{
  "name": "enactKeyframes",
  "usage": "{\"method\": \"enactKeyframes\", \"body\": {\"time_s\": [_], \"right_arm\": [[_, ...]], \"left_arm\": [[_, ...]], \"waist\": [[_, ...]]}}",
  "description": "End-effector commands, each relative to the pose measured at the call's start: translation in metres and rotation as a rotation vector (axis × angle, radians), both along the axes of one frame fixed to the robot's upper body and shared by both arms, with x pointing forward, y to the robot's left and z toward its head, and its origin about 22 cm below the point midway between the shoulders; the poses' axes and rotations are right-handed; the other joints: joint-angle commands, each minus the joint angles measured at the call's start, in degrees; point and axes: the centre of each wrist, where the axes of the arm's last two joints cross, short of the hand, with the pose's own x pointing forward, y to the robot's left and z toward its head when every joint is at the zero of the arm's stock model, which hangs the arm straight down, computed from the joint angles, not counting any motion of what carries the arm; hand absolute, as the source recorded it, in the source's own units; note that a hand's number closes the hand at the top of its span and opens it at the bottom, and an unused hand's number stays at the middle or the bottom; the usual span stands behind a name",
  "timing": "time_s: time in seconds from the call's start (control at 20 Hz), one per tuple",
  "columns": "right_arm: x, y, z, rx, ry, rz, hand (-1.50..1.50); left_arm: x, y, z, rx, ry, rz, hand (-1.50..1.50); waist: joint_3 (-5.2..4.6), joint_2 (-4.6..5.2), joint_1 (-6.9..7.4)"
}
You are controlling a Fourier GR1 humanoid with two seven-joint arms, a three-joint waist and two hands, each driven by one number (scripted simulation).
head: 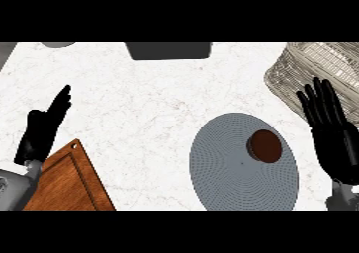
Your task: Pick the cupcake from the placemat and place it in the basket
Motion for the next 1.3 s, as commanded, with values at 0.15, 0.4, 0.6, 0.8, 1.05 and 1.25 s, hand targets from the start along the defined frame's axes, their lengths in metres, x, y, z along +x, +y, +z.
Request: {"method": "enactKeyframes", "body": {"time_s": [0.15,0.4,0.6,0.8,1.05,1.25], "right_arm": [[0.031,0.025,0.032,0.078,-0.118,0.418,1.50],[0.019,0.078,0.031,0.006,-0.244,0.915,1.50],[-0.022,0.102,0.024,-0.186,-0.316,0.812,-1.50],[-0.004,0.068,0.056,-0.518,-0.329,0.605,-1.50],[0.005,0.019,0.121,-0.909,-0.399,0.361,-1.50],[0.010,-0.010,0.179,-1.086,-0.403,0.317,-1.50]], "left_arm": [[-0.033,-0.016,-0.062,-0.174,0.224,0.032,0.00],[-0.057,-0.015,-0.083,-0.249,0.366,0.043,0.00],[-0.077,-0.003,-0.092,-0.269,0.377,0.116,0.00],[-0.085,-0.002,-0.097,-0.281,0.382,0.133,0.00],[-0.083,-0.005,-0.096,-0.279,0.360,0.142,0.00],[-0.091,0.003,-0.098,-0.279,0.379,0.125,0.00]], "waist": [[-0.80,-1.23,4.11],[-0.67,-1.41,5.52],[-0.78,-2.30,1.57],[-0.90,-2.38,1.08],[-0.94,-2.40,-0.23],[-0.91,-1.97,0.96]]}}
